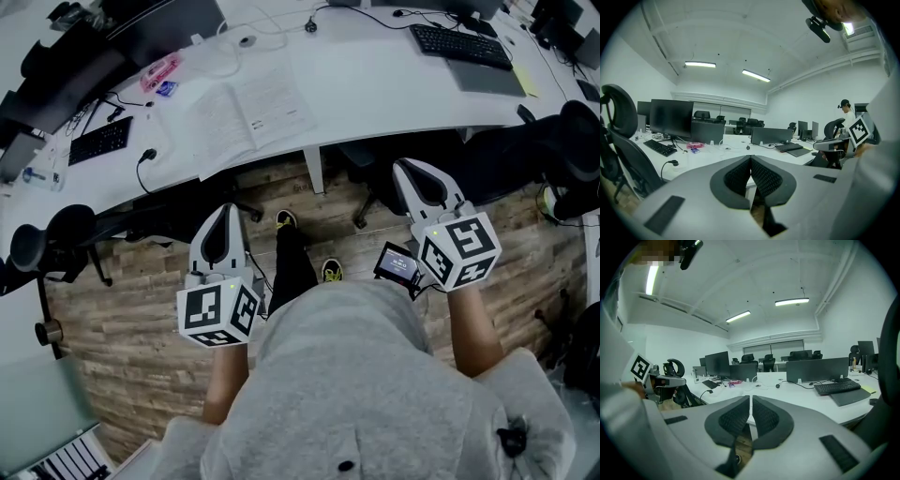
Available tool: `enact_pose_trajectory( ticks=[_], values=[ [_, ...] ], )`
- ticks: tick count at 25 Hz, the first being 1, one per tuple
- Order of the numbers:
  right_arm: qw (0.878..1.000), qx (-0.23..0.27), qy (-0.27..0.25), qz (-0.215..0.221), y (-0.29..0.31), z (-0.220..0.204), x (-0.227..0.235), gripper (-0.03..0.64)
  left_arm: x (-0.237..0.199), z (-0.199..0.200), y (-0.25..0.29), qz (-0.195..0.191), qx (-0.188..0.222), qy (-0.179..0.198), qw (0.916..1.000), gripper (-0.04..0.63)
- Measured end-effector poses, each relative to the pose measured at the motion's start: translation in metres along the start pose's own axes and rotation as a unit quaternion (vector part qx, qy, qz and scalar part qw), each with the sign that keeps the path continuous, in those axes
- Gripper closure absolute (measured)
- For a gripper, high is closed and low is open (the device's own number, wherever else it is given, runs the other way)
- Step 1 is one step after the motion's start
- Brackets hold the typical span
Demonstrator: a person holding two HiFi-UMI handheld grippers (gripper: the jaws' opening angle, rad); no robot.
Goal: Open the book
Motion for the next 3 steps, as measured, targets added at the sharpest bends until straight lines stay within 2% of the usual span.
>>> enact_pose_trajectory(
  ticks=[3],
  values=[
    [1.000,0.002,0.001,-0.003,-0.0021,-0.0023,0.0033,0.578,0.0026,-0.0030,-0.0008,0.000,-0.001,0.002,1.0000,0.584]
  ],
)
Point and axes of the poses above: the fingertips, and each gripper's own axes: y forward along the fingers, x to its right, z out of its top, the point moved 2 cm from there along -y, backward along the fingers, and after that the axes turned 15 degrees about x, right-handed, at the moved point
